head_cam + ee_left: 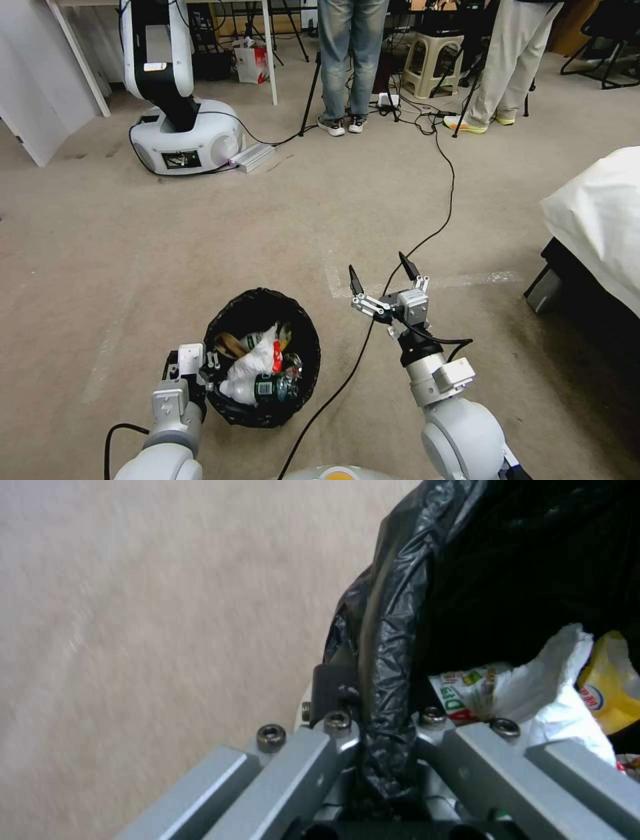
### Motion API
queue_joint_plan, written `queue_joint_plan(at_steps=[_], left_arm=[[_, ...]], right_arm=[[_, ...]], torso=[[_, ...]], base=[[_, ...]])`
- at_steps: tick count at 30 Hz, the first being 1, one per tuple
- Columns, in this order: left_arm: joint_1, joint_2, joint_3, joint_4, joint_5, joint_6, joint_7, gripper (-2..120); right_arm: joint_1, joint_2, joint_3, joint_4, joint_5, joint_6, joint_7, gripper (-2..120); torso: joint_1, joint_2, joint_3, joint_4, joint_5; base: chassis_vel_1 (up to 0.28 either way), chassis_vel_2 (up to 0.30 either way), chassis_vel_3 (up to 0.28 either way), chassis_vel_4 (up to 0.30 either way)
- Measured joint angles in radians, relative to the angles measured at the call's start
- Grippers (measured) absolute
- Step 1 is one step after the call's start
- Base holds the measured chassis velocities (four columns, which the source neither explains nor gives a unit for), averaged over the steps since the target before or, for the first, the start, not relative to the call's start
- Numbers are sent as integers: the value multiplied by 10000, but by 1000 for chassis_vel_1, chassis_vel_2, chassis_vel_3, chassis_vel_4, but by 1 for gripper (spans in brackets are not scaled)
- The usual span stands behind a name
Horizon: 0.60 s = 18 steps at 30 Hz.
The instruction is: Pick up the trash bin, then pick up the garbage from the floor and place it into the trash bin.
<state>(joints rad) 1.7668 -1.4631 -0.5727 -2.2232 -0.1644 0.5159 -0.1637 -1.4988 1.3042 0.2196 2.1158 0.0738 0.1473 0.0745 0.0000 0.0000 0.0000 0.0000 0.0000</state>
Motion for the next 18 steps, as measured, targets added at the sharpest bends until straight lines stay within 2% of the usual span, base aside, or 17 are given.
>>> queue_joint_plan(at_steps=[2, 6, 18], left_arm=[[-102, 41, -94, -20, -366, 607, -93, 0], [-414, 108, -208, 110, -707, 1101, -216, 0], [-1348, 166, -429, 1218, -1077, 1143, -429, 0]], right_arm=[[-31, -7, 23, -8, -4, 44, -15, 100], [-76, -8, 45, -8, -12, 87, -41, 100], [-311, 6, 139, 76, -99, 223, -138, 100]], torso=[[0, 0, 0, 2, 4], [0, 0, -1, 3, 6], [-2, 2, -3, 5, 12]], base=[[0, 0, 0, 0], [0, 0, 0, 0], [0, 0, 0, 0]])
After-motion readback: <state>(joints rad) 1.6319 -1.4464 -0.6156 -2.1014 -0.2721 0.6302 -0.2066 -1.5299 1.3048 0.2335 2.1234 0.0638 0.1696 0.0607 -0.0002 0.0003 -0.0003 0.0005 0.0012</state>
